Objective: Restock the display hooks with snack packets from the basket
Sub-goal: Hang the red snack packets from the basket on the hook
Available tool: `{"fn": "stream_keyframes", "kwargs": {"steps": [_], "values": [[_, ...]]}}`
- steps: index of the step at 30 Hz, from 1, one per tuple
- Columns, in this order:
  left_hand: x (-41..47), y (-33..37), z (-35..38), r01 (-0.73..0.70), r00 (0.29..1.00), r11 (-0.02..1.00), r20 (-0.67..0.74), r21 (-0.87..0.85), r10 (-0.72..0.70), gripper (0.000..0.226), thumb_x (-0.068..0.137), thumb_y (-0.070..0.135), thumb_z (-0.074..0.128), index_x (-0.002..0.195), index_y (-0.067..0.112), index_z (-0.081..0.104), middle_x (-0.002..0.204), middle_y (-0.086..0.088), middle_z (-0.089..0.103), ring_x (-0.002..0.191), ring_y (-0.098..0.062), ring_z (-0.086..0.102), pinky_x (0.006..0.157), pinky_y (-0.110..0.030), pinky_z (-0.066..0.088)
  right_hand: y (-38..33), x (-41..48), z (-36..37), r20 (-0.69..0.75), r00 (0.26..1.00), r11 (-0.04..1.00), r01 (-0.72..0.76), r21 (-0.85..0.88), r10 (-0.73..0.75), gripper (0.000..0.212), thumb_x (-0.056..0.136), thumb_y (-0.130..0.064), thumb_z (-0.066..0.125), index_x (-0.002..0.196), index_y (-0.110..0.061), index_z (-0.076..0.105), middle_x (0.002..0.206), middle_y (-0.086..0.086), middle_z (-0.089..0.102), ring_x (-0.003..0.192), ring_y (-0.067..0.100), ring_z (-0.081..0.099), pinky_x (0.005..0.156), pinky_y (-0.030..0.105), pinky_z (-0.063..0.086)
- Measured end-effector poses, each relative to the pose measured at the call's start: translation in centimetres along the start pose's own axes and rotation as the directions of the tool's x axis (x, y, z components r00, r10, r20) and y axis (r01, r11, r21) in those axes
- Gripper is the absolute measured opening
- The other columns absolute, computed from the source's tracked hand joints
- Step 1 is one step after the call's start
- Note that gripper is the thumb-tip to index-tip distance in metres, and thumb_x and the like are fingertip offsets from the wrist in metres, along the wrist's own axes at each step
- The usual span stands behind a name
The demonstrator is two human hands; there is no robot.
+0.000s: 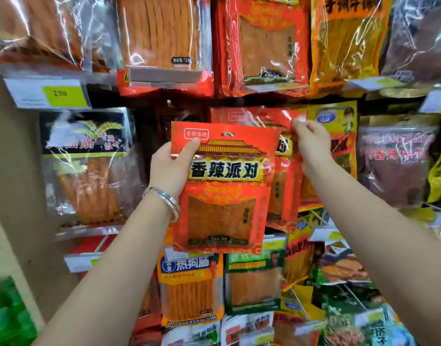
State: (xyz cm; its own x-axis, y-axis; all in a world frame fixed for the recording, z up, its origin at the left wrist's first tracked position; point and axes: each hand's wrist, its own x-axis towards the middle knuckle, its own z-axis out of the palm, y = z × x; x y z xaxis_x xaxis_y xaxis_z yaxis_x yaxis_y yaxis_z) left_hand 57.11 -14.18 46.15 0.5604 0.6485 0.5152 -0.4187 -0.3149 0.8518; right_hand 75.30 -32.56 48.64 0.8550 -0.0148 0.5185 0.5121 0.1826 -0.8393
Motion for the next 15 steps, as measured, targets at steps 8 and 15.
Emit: {"fn": "stream_keyframes", "kwargs": {"steps": [8, 15], "values": [[0.4, 0.0, 2.1, 0.032, 0.999, 0.999, -0.017, -0.03, -0.032, 0.021, 0.059, 0.058, 0.068, 0.072, 0.041, 0.07, 0.079, 0.005, 0.074, 0.079, -0.02, 0.071, 0.077, -0.049, 0.057, 2.0, -0.8, -0.4, 0.011, 0.998, 0.995, 0.065, -0.076, -0.064, 0.023, 0.087, -0.03, 0.064, 0.079, -0.026, 0.043, 0.076, -0.002, 0.045, 0.072, 0.014, 0.046, 0.07, 0.023, 0.039], [0.2, 0.5, 5.1, 0.012, 1.0, 1.0, 0.01, -0.01, -0.012, 0.01, 0.073, 0.046, 0.069, 0.073, 0.036, 0.071, 0.082, 0.002, 0.074, 0.081, -0.021, 0.07, 0.079, -0.051, 0.056, 0.9, -2.4, -0.8, 0.27, 0.96, 0.99, 0.037, 0.14, -0.074, 0.023, 0.089, -0.047, 0.054, 0.081, -0.027, 0.061, 0.078, -0.025, 0.07, 0.075, -0.011, 0.063, 0.064, 0.009, 0.048]]}}
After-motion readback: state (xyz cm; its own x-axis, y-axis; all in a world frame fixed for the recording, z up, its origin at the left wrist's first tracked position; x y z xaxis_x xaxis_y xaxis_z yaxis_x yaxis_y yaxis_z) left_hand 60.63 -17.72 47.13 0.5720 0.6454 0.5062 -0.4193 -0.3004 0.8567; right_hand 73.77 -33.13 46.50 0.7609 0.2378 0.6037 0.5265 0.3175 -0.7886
